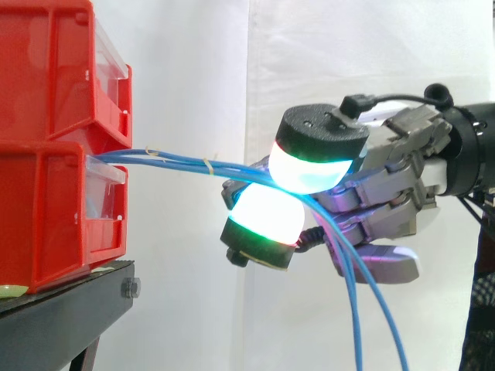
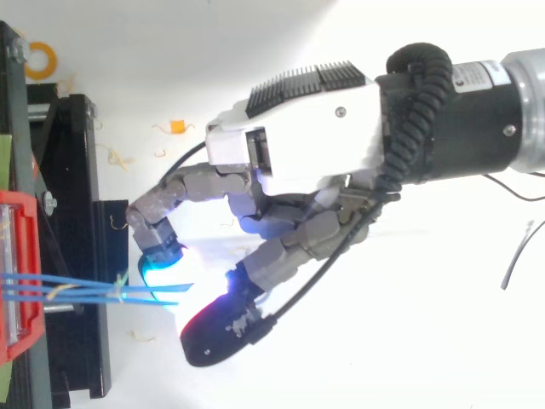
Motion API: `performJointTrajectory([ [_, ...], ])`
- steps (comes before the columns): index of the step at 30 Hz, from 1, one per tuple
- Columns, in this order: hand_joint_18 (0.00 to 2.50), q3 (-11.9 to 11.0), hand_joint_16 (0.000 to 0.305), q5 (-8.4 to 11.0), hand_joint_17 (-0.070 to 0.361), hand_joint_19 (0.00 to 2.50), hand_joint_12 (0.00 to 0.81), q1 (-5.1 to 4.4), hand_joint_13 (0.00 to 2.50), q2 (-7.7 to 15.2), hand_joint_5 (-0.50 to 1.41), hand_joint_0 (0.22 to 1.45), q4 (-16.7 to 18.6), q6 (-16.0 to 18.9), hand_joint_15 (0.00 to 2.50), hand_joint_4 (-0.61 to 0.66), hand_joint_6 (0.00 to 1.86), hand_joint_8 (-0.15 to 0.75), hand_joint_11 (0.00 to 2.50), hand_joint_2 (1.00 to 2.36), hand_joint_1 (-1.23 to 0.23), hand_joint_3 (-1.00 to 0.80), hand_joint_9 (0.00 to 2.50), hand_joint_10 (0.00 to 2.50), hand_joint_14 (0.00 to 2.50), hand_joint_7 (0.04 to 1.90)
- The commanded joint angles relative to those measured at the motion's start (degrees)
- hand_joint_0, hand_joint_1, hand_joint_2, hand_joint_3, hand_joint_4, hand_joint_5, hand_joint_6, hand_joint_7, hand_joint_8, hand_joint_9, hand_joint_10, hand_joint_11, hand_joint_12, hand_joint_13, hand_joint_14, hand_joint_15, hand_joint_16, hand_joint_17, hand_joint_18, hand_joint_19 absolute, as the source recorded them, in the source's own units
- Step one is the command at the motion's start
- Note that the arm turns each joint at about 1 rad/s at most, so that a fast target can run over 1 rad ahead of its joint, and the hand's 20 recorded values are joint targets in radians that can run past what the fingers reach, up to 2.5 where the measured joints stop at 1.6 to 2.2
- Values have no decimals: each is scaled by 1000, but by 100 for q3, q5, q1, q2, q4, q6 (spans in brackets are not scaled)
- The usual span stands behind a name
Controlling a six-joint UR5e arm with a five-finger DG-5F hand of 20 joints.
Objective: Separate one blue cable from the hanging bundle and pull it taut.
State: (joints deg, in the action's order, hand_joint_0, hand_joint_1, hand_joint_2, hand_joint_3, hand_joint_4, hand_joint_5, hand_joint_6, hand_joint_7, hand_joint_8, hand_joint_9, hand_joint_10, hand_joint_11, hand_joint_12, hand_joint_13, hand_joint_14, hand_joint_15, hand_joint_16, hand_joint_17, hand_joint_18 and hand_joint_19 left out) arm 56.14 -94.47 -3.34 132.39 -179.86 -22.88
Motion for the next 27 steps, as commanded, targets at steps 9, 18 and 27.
performJointTrajectory([
  [9, 1454, -6, 41, 96, 93, 940, 319, -105, 1720, -126, 145, 731, -172, -6, 1183, 55, 503, 193, 1684, 1014, -746, -187, 2148, 1707, 1692, 1341],
  [18, 1446, 3, 40, 96, 91, 948, 315, -184, 1714, -143, 144, 728, -172, 20, 1171, 49, 503, 186, 1676, 1016, -744, -177, 2134, 1727, 1694, 1336],
  [27, 1444, -6, 40, 78, 90, 941, 315, -193, 1712, -143, 143, 723, -251, 55, 1177, 54, 503, 189, 1672, 1017, -755, -176, 2129, 1741, 1684, 1332],
])
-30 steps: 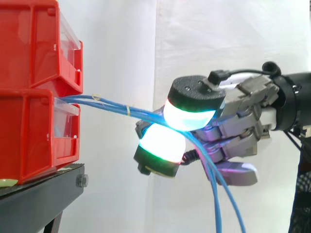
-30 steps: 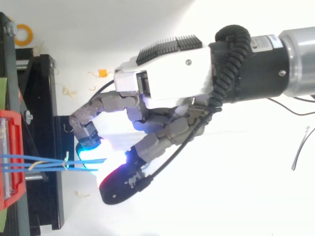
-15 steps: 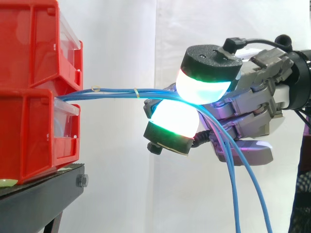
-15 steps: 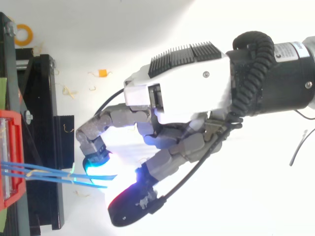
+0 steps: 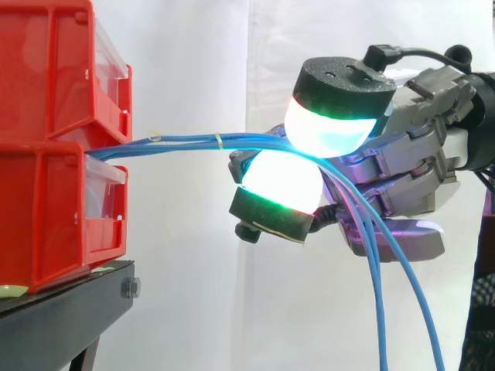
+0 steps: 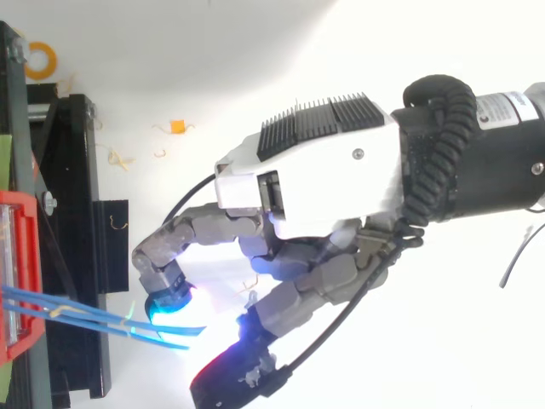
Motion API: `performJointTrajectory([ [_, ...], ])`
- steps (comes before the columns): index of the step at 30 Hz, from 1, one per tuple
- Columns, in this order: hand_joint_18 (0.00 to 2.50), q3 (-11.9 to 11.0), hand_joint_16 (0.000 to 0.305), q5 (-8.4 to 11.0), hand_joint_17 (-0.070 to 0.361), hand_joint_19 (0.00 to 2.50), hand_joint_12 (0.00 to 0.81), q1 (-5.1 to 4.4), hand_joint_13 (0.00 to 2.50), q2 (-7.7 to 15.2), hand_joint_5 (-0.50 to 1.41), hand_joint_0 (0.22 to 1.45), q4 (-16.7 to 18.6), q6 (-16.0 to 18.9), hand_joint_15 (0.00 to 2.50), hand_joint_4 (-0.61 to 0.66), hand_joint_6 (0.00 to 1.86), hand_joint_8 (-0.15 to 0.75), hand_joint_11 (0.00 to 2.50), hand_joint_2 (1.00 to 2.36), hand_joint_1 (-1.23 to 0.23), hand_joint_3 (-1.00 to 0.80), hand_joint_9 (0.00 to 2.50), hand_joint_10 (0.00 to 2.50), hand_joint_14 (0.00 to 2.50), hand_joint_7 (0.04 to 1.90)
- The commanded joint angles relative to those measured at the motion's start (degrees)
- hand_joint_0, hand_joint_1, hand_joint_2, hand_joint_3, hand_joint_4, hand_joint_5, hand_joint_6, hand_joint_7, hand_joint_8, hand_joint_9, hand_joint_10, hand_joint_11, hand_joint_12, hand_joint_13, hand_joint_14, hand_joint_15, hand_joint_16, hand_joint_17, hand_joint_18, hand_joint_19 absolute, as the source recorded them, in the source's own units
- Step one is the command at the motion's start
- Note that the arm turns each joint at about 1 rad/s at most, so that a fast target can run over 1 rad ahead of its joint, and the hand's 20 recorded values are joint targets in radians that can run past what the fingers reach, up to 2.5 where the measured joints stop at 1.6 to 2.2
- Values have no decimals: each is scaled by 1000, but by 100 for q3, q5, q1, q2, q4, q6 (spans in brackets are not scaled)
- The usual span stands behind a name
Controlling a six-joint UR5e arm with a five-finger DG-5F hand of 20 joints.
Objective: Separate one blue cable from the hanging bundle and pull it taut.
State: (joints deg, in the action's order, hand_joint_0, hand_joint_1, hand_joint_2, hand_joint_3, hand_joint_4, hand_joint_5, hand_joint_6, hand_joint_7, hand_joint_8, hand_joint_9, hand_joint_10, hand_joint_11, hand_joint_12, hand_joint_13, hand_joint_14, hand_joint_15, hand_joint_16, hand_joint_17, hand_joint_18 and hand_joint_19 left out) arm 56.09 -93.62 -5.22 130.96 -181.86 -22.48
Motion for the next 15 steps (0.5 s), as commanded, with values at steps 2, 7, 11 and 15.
performJointTrajectory([
  [2, 1443, 8, 40, -7, 89, 942, 317, 3, 1711, 0, 143, 723, -60, 16, 1182, 54, 503, 189, 1670, 1018, -756, -174, 2129, 1742, 1686, 1332],
  [7, 1441, -1, 39, -7, 88, 951, 317, -6, 1708, 0, 142, 725, -60, 51, 1181, 62, 503, 187, 1675, 1018, -758, -179, 2127, 1740, 1688, 1337],
  [11, 1439, 8, 39, -7, 88, 953, 305, -6, 1706, 0, 142, 725, -60, 77, 1178, 61, 503, 187, 1669, 1018, -755, -183, 2125, 1742, 1686, 1331],
  [15, 1446, 8, 38, -7, 86, 967, 316, -6, 1710, -9, 142, 717, -95, 77, 1178, 46, 503, 188, 1634, 1019, -760, -178, 2124, 1757, 1680, 1326],
])
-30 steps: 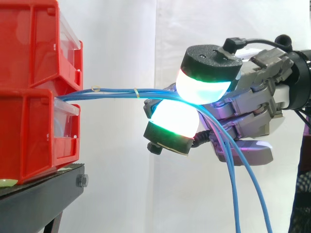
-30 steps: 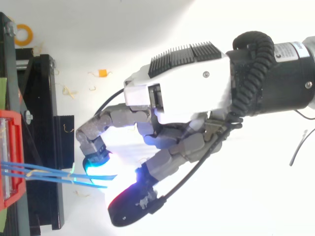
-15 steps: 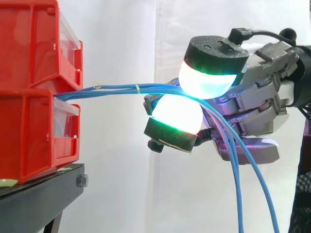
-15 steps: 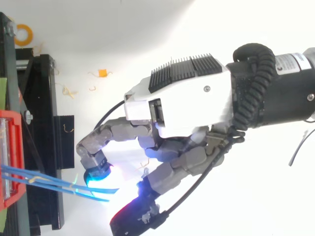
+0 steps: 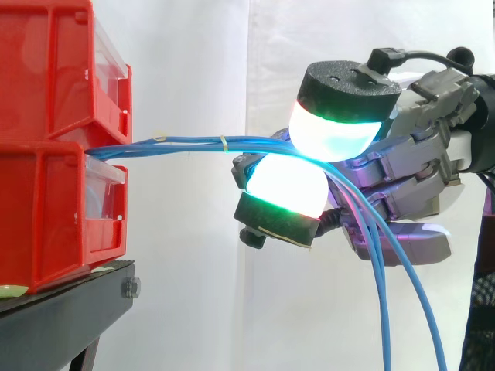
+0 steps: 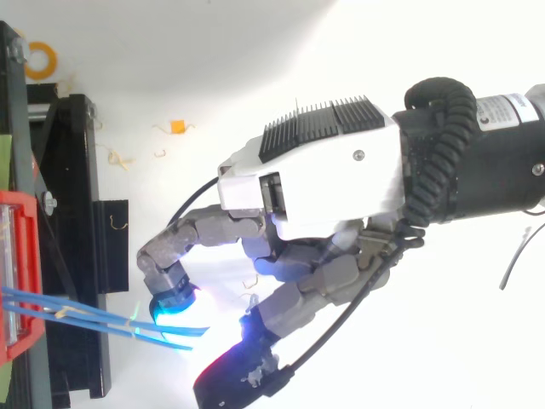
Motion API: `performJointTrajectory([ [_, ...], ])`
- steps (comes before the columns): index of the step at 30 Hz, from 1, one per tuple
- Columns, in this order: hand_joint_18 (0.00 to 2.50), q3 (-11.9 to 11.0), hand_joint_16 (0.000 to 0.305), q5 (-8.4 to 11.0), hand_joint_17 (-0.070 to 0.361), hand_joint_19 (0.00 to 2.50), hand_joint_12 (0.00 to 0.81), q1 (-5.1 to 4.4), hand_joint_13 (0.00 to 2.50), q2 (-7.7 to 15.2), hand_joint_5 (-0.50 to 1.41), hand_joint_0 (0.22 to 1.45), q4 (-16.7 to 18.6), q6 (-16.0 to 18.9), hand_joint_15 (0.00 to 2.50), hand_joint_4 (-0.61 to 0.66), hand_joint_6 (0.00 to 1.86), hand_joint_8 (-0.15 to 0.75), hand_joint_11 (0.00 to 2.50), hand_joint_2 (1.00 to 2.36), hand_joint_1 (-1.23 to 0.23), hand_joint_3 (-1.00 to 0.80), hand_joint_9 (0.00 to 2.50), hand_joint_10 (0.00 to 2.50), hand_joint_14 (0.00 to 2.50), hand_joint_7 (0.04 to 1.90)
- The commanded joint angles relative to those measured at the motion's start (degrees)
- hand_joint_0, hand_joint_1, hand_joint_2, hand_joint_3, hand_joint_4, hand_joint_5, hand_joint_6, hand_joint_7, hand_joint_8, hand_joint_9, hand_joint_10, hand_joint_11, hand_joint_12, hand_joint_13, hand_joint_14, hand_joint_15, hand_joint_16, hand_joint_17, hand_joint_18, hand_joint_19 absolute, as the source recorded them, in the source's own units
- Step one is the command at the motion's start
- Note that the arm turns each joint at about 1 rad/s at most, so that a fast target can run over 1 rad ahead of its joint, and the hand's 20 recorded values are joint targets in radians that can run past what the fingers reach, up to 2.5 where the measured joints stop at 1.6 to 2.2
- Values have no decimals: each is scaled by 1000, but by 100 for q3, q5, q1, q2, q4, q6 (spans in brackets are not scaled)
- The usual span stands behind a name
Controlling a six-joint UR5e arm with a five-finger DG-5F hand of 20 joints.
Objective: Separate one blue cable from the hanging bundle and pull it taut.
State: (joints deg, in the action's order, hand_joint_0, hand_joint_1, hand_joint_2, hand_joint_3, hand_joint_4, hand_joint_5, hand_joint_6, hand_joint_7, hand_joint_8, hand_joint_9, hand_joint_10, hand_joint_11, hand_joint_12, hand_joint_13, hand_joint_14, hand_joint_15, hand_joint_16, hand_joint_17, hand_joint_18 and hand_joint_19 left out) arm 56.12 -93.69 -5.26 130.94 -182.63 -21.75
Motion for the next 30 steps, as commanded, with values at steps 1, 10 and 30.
performJointTrajectory([
  [1, 1463, 4, 37, 0, 84, 993, 318, -2, 1713, 2, 142, 713, -19, 4, 1177, 35, 503, 188, 1632, 1018, -781, -190, 2126, 1758, 1675, 1330],
  [10, 1493, 4, 37, -9, 83, 1022, 314, 7, 1709, 2, 142, 708, -19, 4, 1191, 65, 502, 190, 1644, 1012, -858, -296, 2122, 1800, 1704, 1336],
  [30, 1496, 4, 38, 9, 85, 1035, 306, 7, 1698, 2, 143, 596, -19, 4, 1142, 102, 500, 158, 1638, 1000, -509, -500, 2148, 1799, 1791, 1355],
])
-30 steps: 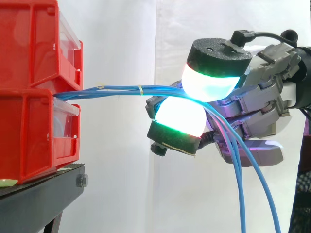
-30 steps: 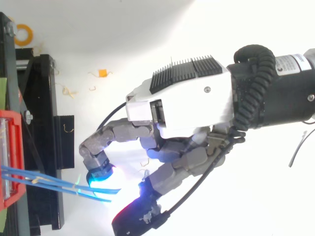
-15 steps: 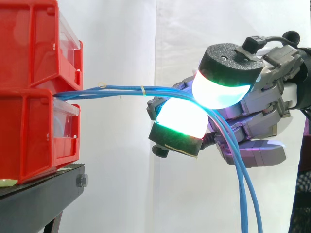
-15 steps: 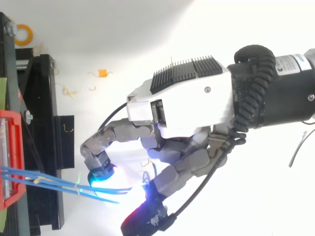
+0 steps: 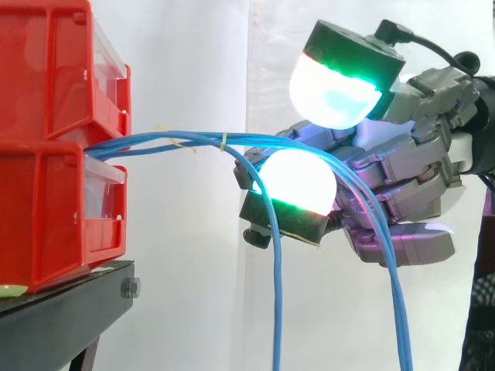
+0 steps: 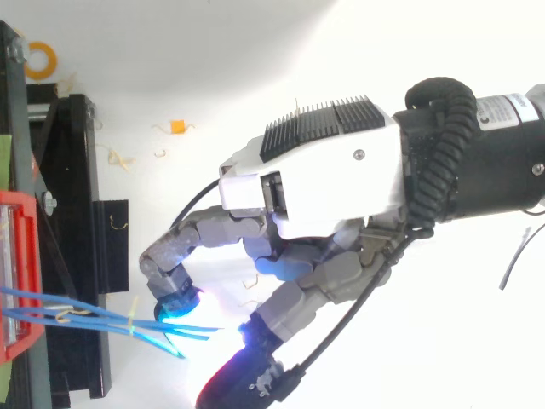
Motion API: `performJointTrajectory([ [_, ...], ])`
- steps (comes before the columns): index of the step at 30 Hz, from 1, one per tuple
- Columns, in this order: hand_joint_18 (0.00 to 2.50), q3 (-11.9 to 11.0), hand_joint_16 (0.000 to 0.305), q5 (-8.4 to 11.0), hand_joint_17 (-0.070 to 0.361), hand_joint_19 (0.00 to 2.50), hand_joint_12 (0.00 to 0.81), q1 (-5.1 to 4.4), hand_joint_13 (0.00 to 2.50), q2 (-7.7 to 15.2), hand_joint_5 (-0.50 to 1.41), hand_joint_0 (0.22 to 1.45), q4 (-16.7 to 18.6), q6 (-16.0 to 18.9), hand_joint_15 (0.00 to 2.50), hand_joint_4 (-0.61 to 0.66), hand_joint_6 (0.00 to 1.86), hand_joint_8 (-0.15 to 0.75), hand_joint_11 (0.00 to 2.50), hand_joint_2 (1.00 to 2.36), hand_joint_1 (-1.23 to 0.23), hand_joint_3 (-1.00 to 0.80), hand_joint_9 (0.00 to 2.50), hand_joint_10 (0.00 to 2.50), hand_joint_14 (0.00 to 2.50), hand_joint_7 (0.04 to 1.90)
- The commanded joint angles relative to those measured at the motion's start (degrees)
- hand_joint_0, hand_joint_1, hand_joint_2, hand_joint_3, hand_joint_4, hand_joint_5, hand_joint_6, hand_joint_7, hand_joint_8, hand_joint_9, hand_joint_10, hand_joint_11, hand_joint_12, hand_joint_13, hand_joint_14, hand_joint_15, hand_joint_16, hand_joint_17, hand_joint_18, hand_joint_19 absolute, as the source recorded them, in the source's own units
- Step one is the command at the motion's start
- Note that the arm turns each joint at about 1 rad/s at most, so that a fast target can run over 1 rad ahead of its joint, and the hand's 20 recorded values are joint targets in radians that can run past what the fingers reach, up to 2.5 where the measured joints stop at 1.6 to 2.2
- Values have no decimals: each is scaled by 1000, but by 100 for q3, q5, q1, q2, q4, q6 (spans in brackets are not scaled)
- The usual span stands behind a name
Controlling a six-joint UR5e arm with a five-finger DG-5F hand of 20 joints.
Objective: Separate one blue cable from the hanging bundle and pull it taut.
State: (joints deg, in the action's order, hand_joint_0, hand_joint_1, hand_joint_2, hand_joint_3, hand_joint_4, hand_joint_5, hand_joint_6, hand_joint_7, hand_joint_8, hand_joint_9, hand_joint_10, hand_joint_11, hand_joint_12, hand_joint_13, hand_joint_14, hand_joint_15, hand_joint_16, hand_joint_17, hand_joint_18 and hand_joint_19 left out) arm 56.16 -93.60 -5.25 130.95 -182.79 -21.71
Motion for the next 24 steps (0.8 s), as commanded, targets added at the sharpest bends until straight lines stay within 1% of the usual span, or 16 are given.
performJointTrajectory([
  [1, 1496, 0, 38, 0, 84, 1035, 307, -3, 1700, 0, 144, 605, -2, 0, 1151, 101, 500, 158, 1665, 1000, -510, -500, 2146, 1791, 1786, 1351],
  [3, 1495, 0, 37, 0, 82, 1037, 303, 6, 1710, 0, 144, 629, -2, 0, 1137, 114, 500, 148, 1640, 1000, -503, -500, 2152, 1789, 1776, 1349],
  [5, 1496, -9, 37, 0, 83, 1037, 288, 6, 1722, 0, 144, 651, -2, 0, 1155, 121, 500, 117, 1671, 1000, -496, -500, 2175, 1737, 1751, 1345],
  [7, 1499, -9, 37, 0, 82, 1034, 278, 6, 1743, 0, 144, 672, -2, -9, 1167, 135, 501, 87, 1737, 1000, -528, -500, 2218, 1628, 1709, 1347],
  [8, 1500, 0, 37, 0, 82, 1036, 286, 6, 1749, 0, 145, 678, -2, -9, 1176, 134, 501, 87, 1751, 1000, -534, -500, 2221, 1613, 1698, 1349],
  [12, 1513, 0, 38, 0, 86, 1028, 281, -3, 1785, 0, 146, 674, -2, -26, 1181, 135, 500, 86, 1767, 1012, -585, -335, 2264, 1525, 1660, 1352],
  [15, 1583, 0, 45, 0, 102, 973, 302, 6, 1872, 0, 149, 656, 6, -26, 1210, 152, 501, 76, 1869, 1012, -576, -268, 2374, 1273, 1573, 1348],
  [16, 1623, -9, 49, 0, 110, 930, 321, -3, 1913, 0, 151, 651, 6, -18, 1209, 161, 502, 83, 1910, 1011, -578, -234, 2422, 1151, 1527, 1343],
  [18, 1658, -9, 52, 0, 117, 894, 331, -3, 1945, 0, 152, 652, 6, -9, 1222, 162, 502, 98, 1978, 1007, -594, -192, 2469, 1017, 1482, 1340],
  [20, 1676, 0, 54, 0, 122, 870, 347, -3, 1965, 0, 154, 654, 6, -9, 1245, 152, 502, 129, 2025, 1004, -619, -160, 2488, 954, 1450, 1339],
  [21, 1687, 0, 56, 0, 125, 849, 341, 6, 1972, 0, 154, 652, 6, -9, 1265, 156, 502, 142, 2065, 1002, -635, -134, 2500, 905, 1419, 1343],
  [22, 1707, -9, 57, 9, 129, 832, 365, -3, 1994, 0, 155, 634, 6, -9, 1269, 149, 502, 160, 2088, 1065, -676, -134, 2500, 857, 1384, 1351],
  [23, 1701, -9, 58, 9, 130, 812, 364, 6, 1989, 0, 155, 628, 6, -9, 1270, 146, 502, 170, 2094, 1071, -679, -118, 2500, 842, 1380, 1356],
  [24, 1708, -9, 59, 9, 133, 794, 371, -3, 1993, 0, 155, 609, 6, -9, 1278, 148, 503, 184, 2088, 1113, -698, -119, 2500, 837, 1366, 1363],
])
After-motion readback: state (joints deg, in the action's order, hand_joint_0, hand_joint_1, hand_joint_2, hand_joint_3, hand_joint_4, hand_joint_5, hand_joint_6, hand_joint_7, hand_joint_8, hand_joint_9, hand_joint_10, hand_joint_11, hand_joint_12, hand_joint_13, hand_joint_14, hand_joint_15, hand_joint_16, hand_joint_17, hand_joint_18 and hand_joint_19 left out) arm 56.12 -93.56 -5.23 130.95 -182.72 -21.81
